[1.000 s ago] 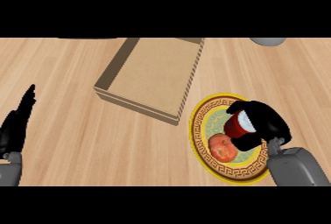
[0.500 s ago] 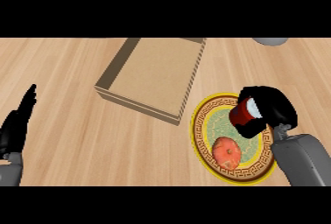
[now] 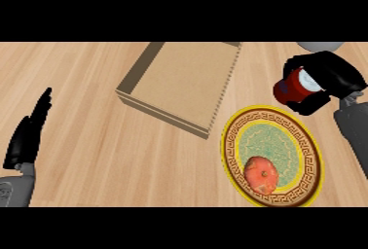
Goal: Pick the can from the plate and place it in the cardboard box
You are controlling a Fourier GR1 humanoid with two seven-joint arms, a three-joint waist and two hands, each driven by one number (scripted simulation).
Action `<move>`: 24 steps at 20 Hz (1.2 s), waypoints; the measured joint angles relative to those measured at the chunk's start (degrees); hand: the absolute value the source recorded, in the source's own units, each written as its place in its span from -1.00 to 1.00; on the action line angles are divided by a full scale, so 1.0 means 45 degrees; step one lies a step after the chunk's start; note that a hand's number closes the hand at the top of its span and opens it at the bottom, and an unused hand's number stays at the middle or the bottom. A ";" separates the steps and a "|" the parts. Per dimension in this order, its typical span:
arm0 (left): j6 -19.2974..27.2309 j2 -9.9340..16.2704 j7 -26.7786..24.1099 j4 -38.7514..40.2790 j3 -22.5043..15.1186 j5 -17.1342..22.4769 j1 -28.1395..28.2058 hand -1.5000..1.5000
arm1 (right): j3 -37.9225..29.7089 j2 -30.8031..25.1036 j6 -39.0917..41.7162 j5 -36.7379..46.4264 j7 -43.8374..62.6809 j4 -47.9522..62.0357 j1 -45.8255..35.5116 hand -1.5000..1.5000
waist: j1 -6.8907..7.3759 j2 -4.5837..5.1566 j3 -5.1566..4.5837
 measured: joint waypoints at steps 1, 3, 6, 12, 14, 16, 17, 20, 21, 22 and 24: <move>-0.0001 -0.0012 0.0040 0.0011 -0.0013 -0.0010 -0.0064 0.00 | -0.0209 -0.0125 -0.0196 -0.0082 -0.0584 0.0476 -0.0425 1.00 | 0.0000 -0.0002 0.0001; 0.0010 -0.0014 -0.0011 0.0104 0.0030 -0.0003 -0.0089 0.00 | -0.0636 -0.0216 -0.0724 -0.0330 -0.1725 0.1150 -0.1093 1.00 | -0.0055 -0.0025 -0.0001; 0.0059 -0.0013 -0.0093 0.0275 0.0080 -0.0040 -0.0165 0.00 | -0.1070 -0.0208 -0.1334 -0.0623 -0.3381 0.2139 -0.2111 1.00 | -0.0127 -0.0058 -0.0012; 0.0106 -0.0114 -0.0256 0.0500 0.0166 -0.0042 -0.0047 0.00 | -0.1344 0.0719 -0.1543 -0.0846 -0.5178 0.4569 -0.4439 1.00 | -0.0242 -0.0136 -0.0029; 0.0140 -0.0128 -0.0435 0.0606 0.0206 -0.0063 0.0027 0.00 | -0.1398 0.1273 -0.1270 -0.0979 -0.5121 0.5161 -0.5248 1.00 | -0.0281 -0.0159 -0.0036; 0.0109 -0.0089 -0.0293 0.0514 0.0226 -0.0079 0.0024 0.00 | -0.1574 0.1720 -0.0918 -0.1198 -0.4971 0.5733 -0.6025 1.00 | -0.0317 -0.0182 -0.0040; 0.0000 0.0006 -0.0103 0.0343 0.0257 -0.0035 -0.0016 0.00 | -0.1650 0.2000 -0.0761 -0.1306 -0.4761 0.5921 -0.6394 1.00 | -0.0333 -0.0200 -0.0039; 0.0040 -0.0079 -0.0257 0.0386 0.0237 -0.0083 0.0123 0.00 | -0.1954 0.2784 -0.0671 -0.1555 -0.4326 0.6818 -0.7345 1.00 | -0.0337 -0.0195 -0.0044; 0.0018 -0.0069 -0.0243 0.0325 0.0267 -0.0064 0.0195 0.00 | -0.2010 0.3053 -0.0684 -0.1588 -0.4096 0.7012 -0.7600 1.00 | -0.0368 -0.0208 -0.0045; -0.0059 -0.0014 -0.0095 0.0234 0.0297 -0.0026 0.0158 0.00 | -0.2110 0.3312 -0.0692 -0.1656 -0.3839 0.7225 -0.7956 1.00 | -0.0366 -0.0208 -0.0044; -0.0025 -0.0080 -0.0105 0.0276 0.0252 -0.0095 0.0151 0.00 | -0.2339 0.3673 -0.0653 -0.1800 -0.3505 0.7784 -0.8495 1.00 | -0.0382 -0.0202 -0.0047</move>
